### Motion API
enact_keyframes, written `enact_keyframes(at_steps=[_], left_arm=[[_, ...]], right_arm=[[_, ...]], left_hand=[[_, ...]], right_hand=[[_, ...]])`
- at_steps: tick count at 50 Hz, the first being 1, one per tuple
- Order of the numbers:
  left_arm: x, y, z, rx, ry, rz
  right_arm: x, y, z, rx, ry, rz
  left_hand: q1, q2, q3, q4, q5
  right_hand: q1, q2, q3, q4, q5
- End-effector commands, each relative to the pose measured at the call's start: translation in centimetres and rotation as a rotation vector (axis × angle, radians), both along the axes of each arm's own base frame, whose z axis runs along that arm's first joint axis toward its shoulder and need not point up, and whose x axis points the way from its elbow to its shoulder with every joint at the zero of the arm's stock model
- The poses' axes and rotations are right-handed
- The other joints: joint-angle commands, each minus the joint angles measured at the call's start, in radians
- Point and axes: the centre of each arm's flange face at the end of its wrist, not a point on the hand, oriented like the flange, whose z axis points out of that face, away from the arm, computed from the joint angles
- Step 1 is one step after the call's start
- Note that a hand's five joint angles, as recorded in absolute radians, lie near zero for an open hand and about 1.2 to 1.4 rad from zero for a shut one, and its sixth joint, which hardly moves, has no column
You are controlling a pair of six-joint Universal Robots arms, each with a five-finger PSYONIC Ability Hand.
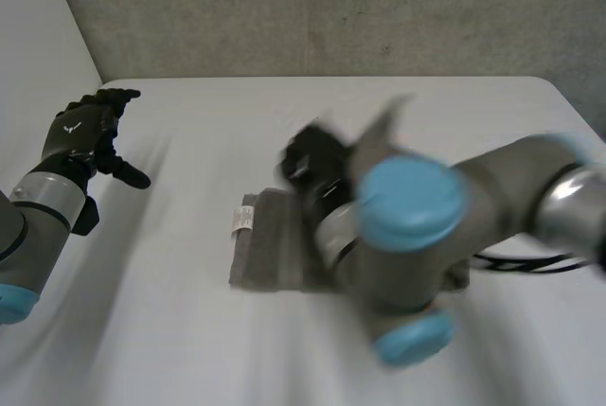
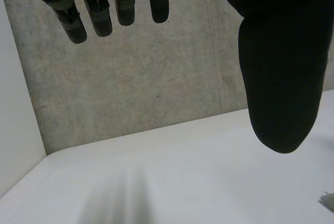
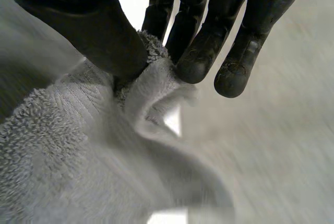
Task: Fold the laundry
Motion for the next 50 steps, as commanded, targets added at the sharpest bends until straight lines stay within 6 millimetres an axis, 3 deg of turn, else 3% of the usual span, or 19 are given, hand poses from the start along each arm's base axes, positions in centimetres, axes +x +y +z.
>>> enact_keyframes(at_steps=[1, 7, 8, 9, 10, 11, 13, 19, 21, 23, 27, 28, 32, 38, 44, 45, 46, 48, 50], left_arm=[[-0.1, 0.2, -0.4, 0.011, -0.005, -0.004], [-0.1, 0.2, -0.6, 0.014, -0.01, -0.007], [-0.1, 0.2, -0.8, 0.019, -0.01, -0.007], [-0.1, 0.2, -0.8, 0.019, -0.01, -0.007], [-0.2, 0.2, -0.9, 0.02, -0.012, -0.008], [-0.2, 0.2, -0.9, 0.021, -0.012, -0.008], [-0.2, 0.2, -1.0, 0.023, -0.012, -0.01], [-0.7, 0.5, -1.0, 0.024, -0.012, -0.027], [-0.9, 0.6, -1.0, 0.025, -0.014, -0.031], [-1.1, 0.8, -1.0, 0.025, -0.016, -0.039], [-2.3, 1.5, -1.1, 0.034, -0.019, -0.077], [-2.3, 1.5, -1.1, 0.035, -0.019, -0.078], [-4.0, 2.5, -1.8, 0.057, -0.023, -0.128], [-5.8, 3.7, -2.8, 0.074, -0.045, -0.189], [-6.6, 4.7, -3.5, 0.058, -0.141, -0.221], [-6.7, 4.8, -3.5, 0.053, -0.155, -0.226], [-6.8, 5.0, -3.5, 0.051, -0.163, -0.231], [-7.0, 5.1, -3.6, 0.052, -0.165, -0.234], [-6.9, 5.1, -3.5, 0.051, -0.163, -0.232]], right_arm=[[2.5, 5.6, -5.2, 0.073, 0.082, 0.141], [2.6, 6.2, -6.8, 0.125, 0.082, 0.146], [2.6, 6.2, -6.5, 0.144, 0.063, 0.141], [2.6, 6.2, -6.5, 0.144, 0.063, 0.141], [2.4, 6.1, -6.0, 0.168, 0.032, 0.132], [2.4, 6.1, -6.0, 0.169, 0.032, 0.132], [2.0, 5.8, -3.0, 0.21, -0.087, 0.111], [-0.4, 4.2, 1.1, 0.298, -0.273, 0.038], [-3.4, 1.5, 2.9, 0.341, -0.374, -0.067], [-4.9, 0.7, 3.2, 0.368, -0.402, -0.106], [-9.0, -1.3, 2.6, 0.473, -0.429, -0.205], [-9.0, -1.3, 2.6, 0.474, -0.429, -0.205], [-13.3, -3.1, 0.0, 0.6, -0.405, -0.325], [-16.2, -3.9, -2.3, 0.677, -0.394, -0.396], [-17.8, -4.5, -4.2, 0.711, -0.402, -0.435], [-17.9, -4.5, -4.8, 0.716, -0.393, -0.441], [-17.9, -4.5, -4.8, 0.716, -0.393, -0.441], [-18.0, -5.1, -4.8, 0.692, -0.402, -0.446], [-18.1, -5.6, -4.4, 0.667, -0.416, -0.449]], left_hand=[[-0.004, 0.007, 0.007, 0.009, -0.036], [-0.004, 0.007, 0.007, 0.009, -0.036], [-0.004, 0.007, 0.007, 0.009, -0.036], [-0.004, 0.007, 0.007, 0.009, -0.036], [-0.004, 0.007, 0.007, 0.009, -0.036], [-0.004, 0.007, 0.007, 0.009, -0.036], [-0.004, 0.007, 0.007, 0.009, -0.036], [-0.004, 0.007, 0.007, 0.009, -0.036], [-0.004, 0.007, 0.007, 0.009, -0.036], [-0.004, 0.007, 0.007, 0.009, -0.036], [-0.004, 0.007, 0.007, 0.009, -0.036], [-0.004, 0.007, 0.007, 0.009, -0.036], [-0.004, 0.007, 0.007, 0.009, -0.036], [-0.004, 0.007, 0.007, 0.009, -0.036], [-0.004, 0.007, 0.007, 0.009, -0.036], [-0.004, 0.007, 0.007, 0.009, -0.036], [-0.004, 0.007, 0.007, 0.009, -0.036], [-0.004, 0.007, 0.007, 0.009, -0.036], [-0.004, 0.007, 0.007, 0.009, -0.036]], right_hand=[[0.067, 0.081, 0.05, 0.054, 0.065], [0.065, 0.079, 0.048, 0.052, 0.063], [-0.33, -0.316, -0.347, -0.343, -0.332], [-0.334, -0.32, -0.351, -0.347, -0.336], [-0.677, -0.663, -0.694, -0.69, -0.679], [-0.68, -0.667, -0.698, -0.693, -0.682], [-1.155, -1.141, -1.172, -1.168, -1.157], [-1.155, -1.141, -1.172, -1.168, -1.157], [-1.155, -1.141, -1.172, -1.168, -1.157], [-1.155, -1.141, -1.172, -1.168, -1.157], [-1.155, -1.141, -1.172, -1.168, -1.157], [-1.155, -1.141, -1.172, -1.168, -1.157], [-1.155, -1.141, -1.172, -1.168, -1.157], [-1.118, -1.104, -1.135, -1.131, -1.12], [-0.722, -0.708, -0.739, -0.734, -0.724], [-0.524, -0.51, -0.541, -0.537, -0.526], [-0.522, -0.508, -0.539, -0.535, -0.524], [0.064, 0.078, 0.047, 0.051, 0.062], [0.067, 0.081, 0.05, 0.054, 0.065]])
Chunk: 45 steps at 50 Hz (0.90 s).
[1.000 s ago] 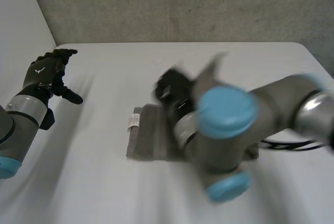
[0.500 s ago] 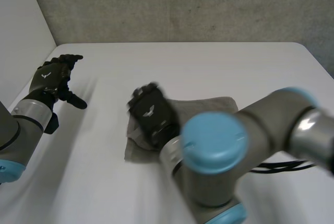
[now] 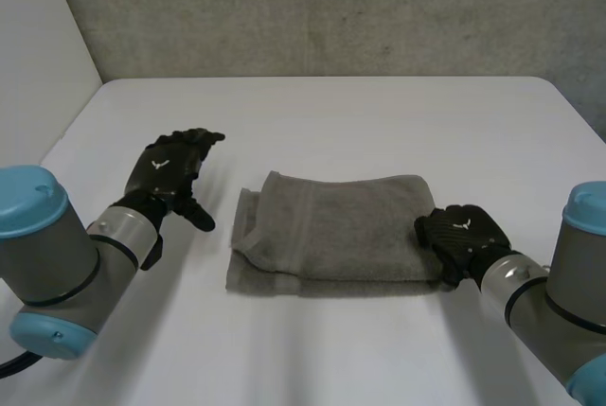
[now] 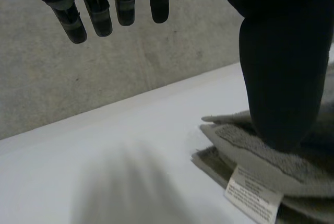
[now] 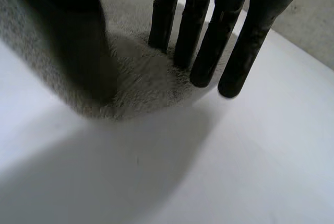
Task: Fold the laundry
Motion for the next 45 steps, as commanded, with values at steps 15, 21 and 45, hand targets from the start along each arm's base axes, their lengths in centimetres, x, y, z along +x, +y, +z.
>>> enact_keyframes(at_steps=[15, 21, 45], left_arm=[[-0.3, -0.1, 3.9, -0.11, 0.037, -0.003], [-0.3, -0.7, 8.3, -0.171, 0.15, 0.026], [-2.7, -0.9, 8.4, 0.005, 0.212, -0.008]], right_arm=[[11.0, 1.7, 6.6, -0.347, -0.043, 0.304], [17.3, 7.1, 4.0, -0.285, 0.039, 0.584], [11.7, 2.4, 9.3, -0.189, -0.328, 0.179]], left_hand=[[-0.004, 0.007, 0.008, 0.009, -0.036], [-0.004, 0.007, 0.008, 0.009, -0.036], [-0.004, 0.007, 0.008, 0.009, -0.036]], right_hand=[[0.374, 0.359, 0.39, 0.393, 0.386], [0.374, 0.359, 0.39, 0.393, 0.386], [-0.848, -0.863, -0.832, -0.829, -0.835]])
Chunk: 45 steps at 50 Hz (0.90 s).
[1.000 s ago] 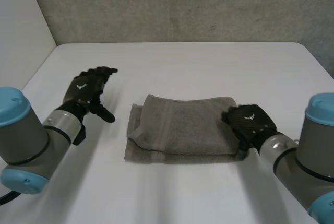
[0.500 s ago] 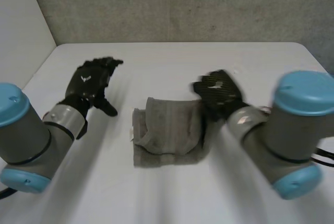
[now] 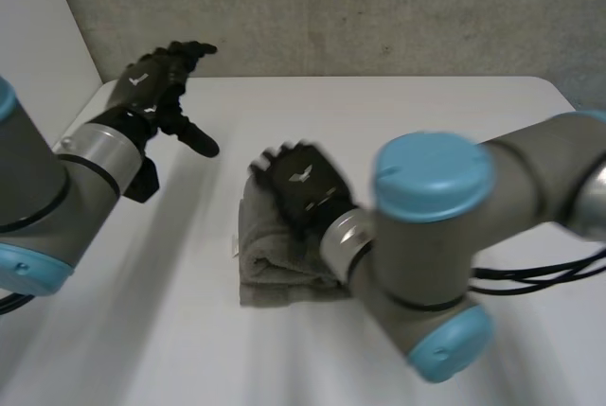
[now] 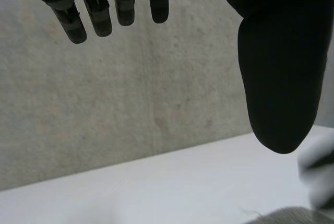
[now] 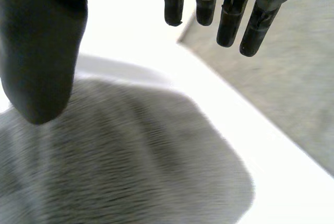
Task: Fold the laundry
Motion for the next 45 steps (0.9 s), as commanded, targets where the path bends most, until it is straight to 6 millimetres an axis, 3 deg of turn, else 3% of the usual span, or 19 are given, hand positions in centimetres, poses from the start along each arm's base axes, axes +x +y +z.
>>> enact_keyframes(at_steps=[1, 6, 11, 12, 17, 20, 24, 26, 28, 29, 31, 32, 34, 35, 37, 39, 40, 42, 45], left_arm=[[-1.5, 0.3, -1.7, 0.038, -0.017, -0.04], [-2.9, 1.1, -3.5, 0.078, -0.037, -0.082], [-4.6, 2.2, -7.3, 0.163, -0.087, -0.133], [-4.6, 2.2, -7.3, 0.163, -0.087, -0.133], [-4.8, 2.3, -11.8, 0.266, -0.138, -0.14], [-4.7, 2.5, -12.9, 0.295, -0.153, -0.14], [-4.6, 2.7, -13.2, 0.306, -0.158, -0.14], [-4.4, 2.8, -12.4, 0.294, -0.152, -0.137], [-4.4, 2.7, -11.2, 0.268, -0.139, -0.138], [-4.4, 2.7, -11.2, 0.267, -0.139, -0.138], [-4.3, 3.0, -7.7, 0.201, -0.116, -0.14], [-4.3, 3.0, -7.7, 0.201, -0.116, -0.14], [-3.7, 3.5, -4.3, 0.158, -0.134, -0.139], [-3.7, 3.6, -4.3, 0.158, -0.134, -0.139], [-3.3, 4.0, -2.4, 0.134, -0.16, -0.138], [-2.4, 4.8, 0.9, 0.094, -0.209, -0.125], [-2.4, 4.8, 0.9, 0.094, -0.209, -0.124], [-0.7, 4.5, 3.6, 0.074, -0.226, -0.063], [0.2, 4.2, 5.0, 0.064, -0.221, -0.017]], right_arm=[[-4.7, -3.6, 2.2, 0.037, -0.168, -0.172], [-5.8, -4.6, 1.0, 0.101, -0.179, -0.199], [-5.8, -5.5, -2.5, 0.225, -0.184, -0.183], [-5.8, -5.5, -2.5, 0.226, -0.184, -0.183], [-5.4, -6.2, -6.7, 0.318, -0.134, -0.192], [-5.4, -6.3, -8.2, 0.349, -0.106, -0.199], [-5.4, -6.4, -7.9, 0.338, -0.108, -0.202], [-5.4, -6.6, -7.1, 0.324, -0.123, -0.203], [-5.6, -6.7, -4.1, 0.268, -0.166, -0.202], [-5.6, -6.7, -4.1, 0.268, -0.167, -0.202], [-6.5, -7.2, -0.6, 0.201, -0.221, -0.22], [-6.5, -7.2, -0.6, 0.201, -0.221, -0.22], [-7.3, -7.1, 3.1, 0.137, -0.262, -0.231], [-7.3, -7.1, 3.1, 0.137, -0.262, -0.231], [-7.9, -6.9, 4.8, 0.117, -0.272, -0.248], [-9.0, -6.8, 7.8, 0.086, -0.286, -0.309], [-9.0, -6.8, 7.8, 0.086, -0.286, -0.309], [-10.4, -7.1, 9.7, 0.068, -0.277, -0.398], [-11.2, -7.3, 10.7, 0.058, -0.276, -0.434]], left_hand=[[-0.004, 0.009, 0.008, 0.009, -0.036], [-0.004, 0.009, 0.008, 0.009, -0.036], [-0.004, 0.009, 0.008, 0.009, -0.036], [-0.004, 0.009, 0.008, 0.009, -0.036], [-0.004, 0.009, 0.008, 0.009, -0.036], [-0.004, 0.009, 0.008, 0.009, -0.036], [-0.004, 0.009, 0.008, 0.009, -0.036], [-0.004, 0.009, 0.008, 0.009, -0.036], [-0.004, 0.009, 0.008, 0.009, -0.036], [-0.004, 0.009, 0.008, 0.009, -0.036], [-0.004, 0.009, 0.008, 0.009, -0.036], [-0.004, 0.009, 0.008, 0.009, -0.036], [-0.004, 0.009, 0.008, 0.009, -0.036], [-0.004, 0.009, 0.008, 0.009, -0.036], [-0.004, 0.009, 0.008, 0.009, -0.036], [-0.004, 0.009, 0.008, 0.009, -0.036], [-0.004, 0.009, 0.008, 0.009, -0.036], [-0.004, 0.009, 0.008, 0.009, -0.036], [-0.004, 0.009, 0.008, 0.009, -0.036]], right_hand=[[-0.061, -0.077, -0.072, -0.09, -0.061], [-0.061, -0.077, -0.072, -0.09, -0.061], [-0.061, -0.077, -0.072, -0.09, -0.061], [-0.061, -0.077, -0.072, -0.09, -0.061], [-0.061, -0.077, -0.072, -0.09, -0.061], [-0.061, -0.077, -0.072, -0.09, -0.061], [-0.061, -0.077, -0.072, -0.09, -0.061], [-0.061, -0.077, -0.072, -0.09, -0.061], [-0.061, -0.077, -0.072, -0.09, -0.061], [-0.061, -0.077, -0.072, -0.09, -0.061], [-0.061, -0.077, -0.072, -0.09, -0.061], [-0.061, -0.077, -0.072, -0.09, -0.061], [-0.061, -0.077, -0.072, -0.09, -0.061], [-0.061, -0.077, -0.072, -0.09, -0.061], [-0.061, -0.077, -0.072, -0.09, -0.061], [-0.061, -0.077, -0.072, -0.09, -0.061], [-0.061, -0.077, -0.072, -0.09, -0.061], [-0.061, -0.077, -0.072, -0.09, -0.061], [-0.061, -0.077, -0.072, -0.09, -0.061]])
